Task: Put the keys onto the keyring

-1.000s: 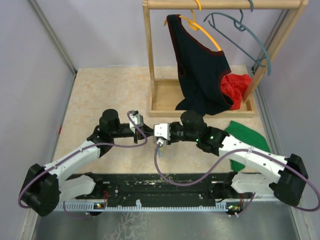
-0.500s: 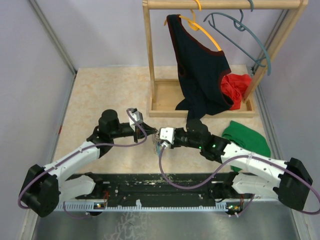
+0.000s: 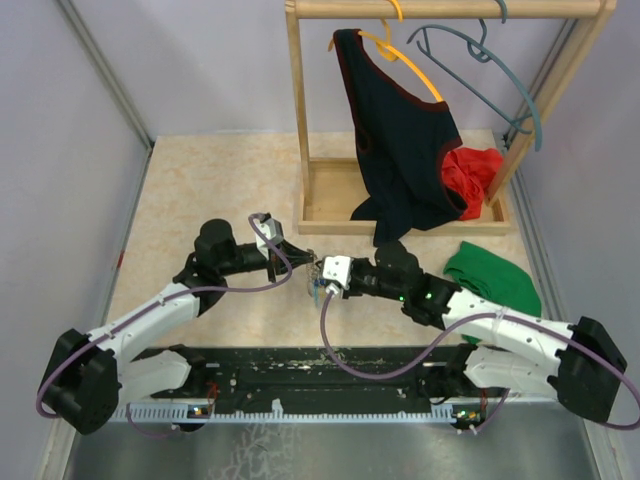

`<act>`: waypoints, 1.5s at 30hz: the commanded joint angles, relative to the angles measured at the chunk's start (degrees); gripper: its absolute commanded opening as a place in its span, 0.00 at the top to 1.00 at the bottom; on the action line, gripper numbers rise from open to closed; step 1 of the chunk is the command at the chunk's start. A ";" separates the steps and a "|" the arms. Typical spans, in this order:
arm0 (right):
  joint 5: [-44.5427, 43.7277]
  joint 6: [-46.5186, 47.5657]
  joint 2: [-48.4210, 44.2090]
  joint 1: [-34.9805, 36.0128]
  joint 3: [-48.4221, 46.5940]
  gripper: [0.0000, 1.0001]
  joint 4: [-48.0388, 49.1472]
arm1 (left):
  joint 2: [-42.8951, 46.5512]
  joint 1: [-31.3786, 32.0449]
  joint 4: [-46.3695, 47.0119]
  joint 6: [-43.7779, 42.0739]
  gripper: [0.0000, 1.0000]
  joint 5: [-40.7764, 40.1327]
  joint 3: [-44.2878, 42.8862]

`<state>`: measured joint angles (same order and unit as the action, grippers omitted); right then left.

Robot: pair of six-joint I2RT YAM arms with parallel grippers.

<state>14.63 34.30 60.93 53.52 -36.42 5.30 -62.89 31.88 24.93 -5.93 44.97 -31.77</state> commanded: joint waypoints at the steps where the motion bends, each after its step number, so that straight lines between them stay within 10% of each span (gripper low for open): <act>1: -2.35 -2.47 -5.39 0.39 2.41 0.92 7.83 | 1.46 -0.15 2.61 0.48 0.99 0.15 0.14; 7: -1.83 -3.13 -5.25 0.42 3.58 0.73 13.38 | 1.40 -0.15 2.58 0.74 0.99 0.28 0.13; 21: -0.93 -3.74 -0.52 0.36 2.54 0.71 18.25 | 1.28 -0.15 3.10 1.37 0.99 0.72 0.04; 32: -2.96 -3.15 1.27 0.37 1.80 1.00 17.22 | 1.54 -0.15 3.97 2.00 0.99 1.20 0.34; 45: -1.11 -1.55 2.45 0.37 1.64 1.00 13.87 | 0.34 -0.14 9.37 4.55 0.99 3.78 1.17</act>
<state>12.10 32.27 62.35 53.52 -32.53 20.08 -62.89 31.73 27.51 -2.76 45.63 -30.61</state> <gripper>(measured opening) 0.014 0.014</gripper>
